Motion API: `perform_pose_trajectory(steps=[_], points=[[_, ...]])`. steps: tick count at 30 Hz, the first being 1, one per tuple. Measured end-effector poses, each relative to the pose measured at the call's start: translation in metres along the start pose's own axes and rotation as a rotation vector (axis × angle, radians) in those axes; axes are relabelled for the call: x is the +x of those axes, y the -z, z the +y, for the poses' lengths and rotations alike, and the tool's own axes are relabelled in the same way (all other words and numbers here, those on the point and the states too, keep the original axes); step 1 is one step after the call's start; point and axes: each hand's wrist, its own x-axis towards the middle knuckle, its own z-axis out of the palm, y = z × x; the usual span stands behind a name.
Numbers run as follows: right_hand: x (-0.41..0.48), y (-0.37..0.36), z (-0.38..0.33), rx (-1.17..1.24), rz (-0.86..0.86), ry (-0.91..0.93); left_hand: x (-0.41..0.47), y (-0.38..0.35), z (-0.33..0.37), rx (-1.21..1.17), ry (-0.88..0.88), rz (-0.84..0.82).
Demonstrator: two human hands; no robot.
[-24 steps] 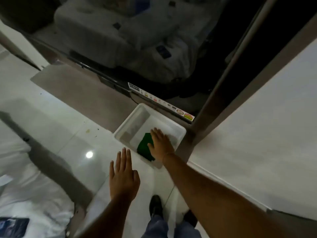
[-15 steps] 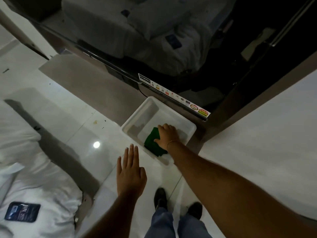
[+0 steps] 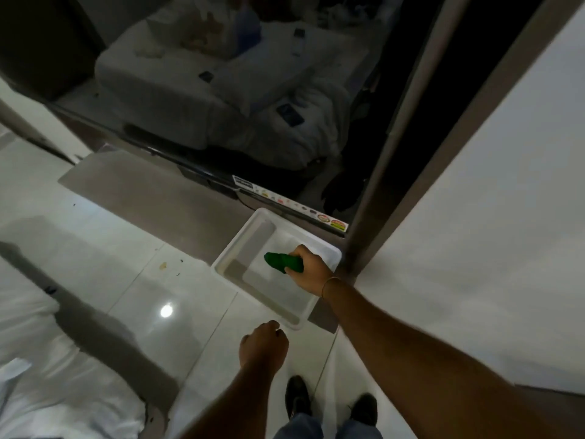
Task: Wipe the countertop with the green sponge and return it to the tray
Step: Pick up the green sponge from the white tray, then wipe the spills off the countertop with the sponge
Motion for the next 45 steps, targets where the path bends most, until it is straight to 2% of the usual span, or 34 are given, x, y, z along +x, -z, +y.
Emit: perform_pose_trajectory(steps=[3,6,8,12,15,21,27,30,33,36,38,40,41,43,45], points=[[-0.029,0.014,0.008,0.143,0.119,-0.028,-0.006,-0.004,0.025,-0.017,-0.036,-0.004],[-0.069,0.023,0.023,0.384,0.229,-0.086,-0.011,-0.010,0.040,0.062,-0.010,0.004],[-0.102,0.031,0.042,0.543,0.341,-0.148,-0.021,-0.018,0.049,0.130,-0.055,0.024],[-0.176,0.053,0.090,0.854,0.497,-0.308,-0.051,-0.046,0.086,0.263,-0.329,0.045],[-0.244,0.072,0.129,0.940,0.590,-0.380,-0.081,-0.080,0.129,0.331,-0.556,0.026],[-0.416,0.091,0.236,1.249,0.994,-0.583,-0.175,-0.168,0.208,0.438,-0.947,-0.053],[-0.608,0.085,0.333,1.568,1.335,-0.620,-0.296,-0.283,0.253,0.598,-1.158,-0.236],[-0.699,0.085,0.372,1.512,1.491,-0.626,-0.362,-0.337,0.273,0.736,-1.307,-0.310],[-0.792,0.089,0.413,1.343,1.704,-0.631,-0.418,-0.383,0.293,0.889,-1.420,-0.288],[-0.870,0.095,0.455,1.152,1.919,-0.737,-0.459,-0.416,0.315,0.992,-1.481,-0.262],[-0.910,0.095,0.484,1.047,1.977,-0.797,-0.484,-0.441,0.330,1.013,-1.525,-0.250],[-0.932,0.095,0.504,0.930,1.916,-0.892,-0.501,-0.465,0.340,1.033,-1.587,-0.282],[-0.938,0.093,0.513,0.823,1.857,-0.999,-0.511,-0.477,0.342,1.047,-1.617,-0.297],[-0.935,0.088,0.530,0.501,1.681,-1.236,-0.528,-0.497,0.349,1.043,-1.659,-0.305],[-0.918,0.085,0.540,0.302,1.522,-1.324,-0.540,-0.514,0.359,1.008,-1.708,-0.291]])
